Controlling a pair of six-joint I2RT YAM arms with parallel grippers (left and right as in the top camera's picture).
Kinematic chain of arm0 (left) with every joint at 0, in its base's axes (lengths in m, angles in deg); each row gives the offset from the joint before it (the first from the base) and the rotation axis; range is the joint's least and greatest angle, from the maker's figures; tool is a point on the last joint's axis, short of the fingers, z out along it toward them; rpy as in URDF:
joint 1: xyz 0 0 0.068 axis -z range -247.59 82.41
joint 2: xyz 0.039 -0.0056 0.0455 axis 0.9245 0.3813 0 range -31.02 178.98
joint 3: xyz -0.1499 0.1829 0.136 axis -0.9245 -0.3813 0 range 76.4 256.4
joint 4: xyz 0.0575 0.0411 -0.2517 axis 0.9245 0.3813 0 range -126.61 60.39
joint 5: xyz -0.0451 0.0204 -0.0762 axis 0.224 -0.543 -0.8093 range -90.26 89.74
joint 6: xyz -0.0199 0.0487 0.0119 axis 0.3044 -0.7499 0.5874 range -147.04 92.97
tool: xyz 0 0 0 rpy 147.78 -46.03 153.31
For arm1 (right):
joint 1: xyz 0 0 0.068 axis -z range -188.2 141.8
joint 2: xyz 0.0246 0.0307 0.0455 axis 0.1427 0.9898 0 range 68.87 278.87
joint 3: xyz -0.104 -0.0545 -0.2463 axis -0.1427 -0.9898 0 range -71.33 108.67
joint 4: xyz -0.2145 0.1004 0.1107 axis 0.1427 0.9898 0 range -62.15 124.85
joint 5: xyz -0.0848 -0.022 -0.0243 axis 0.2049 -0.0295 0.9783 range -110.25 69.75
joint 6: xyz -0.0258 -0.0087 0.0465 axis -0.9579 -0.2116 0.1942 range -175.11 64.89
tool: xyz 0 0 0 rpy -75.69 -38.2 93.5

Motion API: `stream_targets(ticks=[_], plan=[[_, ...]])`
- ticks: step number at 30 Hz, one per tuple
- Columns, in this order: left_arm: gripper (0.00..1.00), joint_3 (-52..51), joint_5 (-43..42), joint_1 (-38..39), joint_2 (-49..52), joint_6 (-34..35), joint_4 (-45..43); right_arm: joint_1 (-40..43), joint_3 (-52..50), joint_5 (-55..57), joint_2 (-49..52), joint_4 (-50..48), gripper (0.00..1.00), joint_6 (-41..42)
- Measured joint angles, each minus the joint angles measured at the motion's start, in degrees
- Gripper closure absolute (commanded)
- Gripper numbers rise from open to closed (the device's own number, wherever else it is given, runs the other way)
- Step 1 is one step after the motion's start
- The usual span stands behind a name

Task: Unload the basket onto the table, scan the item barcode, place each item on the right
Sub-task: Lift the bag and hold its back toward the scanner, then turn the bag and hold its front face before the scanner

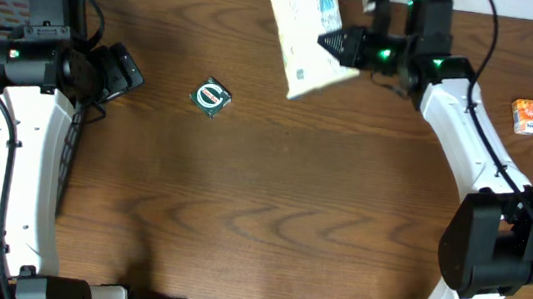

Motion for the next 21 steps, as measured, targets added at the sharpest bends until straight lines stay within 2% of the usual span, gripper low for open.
stream_targets(ticks=[5,13,16,21], plan=[[0.02,0.0,0.0,0.0,0.0,0.0,0.0,-3.9,0.0,23.9,0.0,9.9,0.99,-5.1],[0.02,0.0,0.0,0.0,0.0,0.0,0.0,-10.6,0.0,60.8,0.0,18.1,0.99,-8.3],[0.02,0.0,0.0,0.0,0.0,0.0,0.0,-12.3,-0.4,67.2,0.0,21.9,0.99,-8.5],[0.02,0.0,0.0,0.0,0.0,0.0,0.0,-13.6,-5.9,71.5,0.0,18.6,0.99,-8.5]])
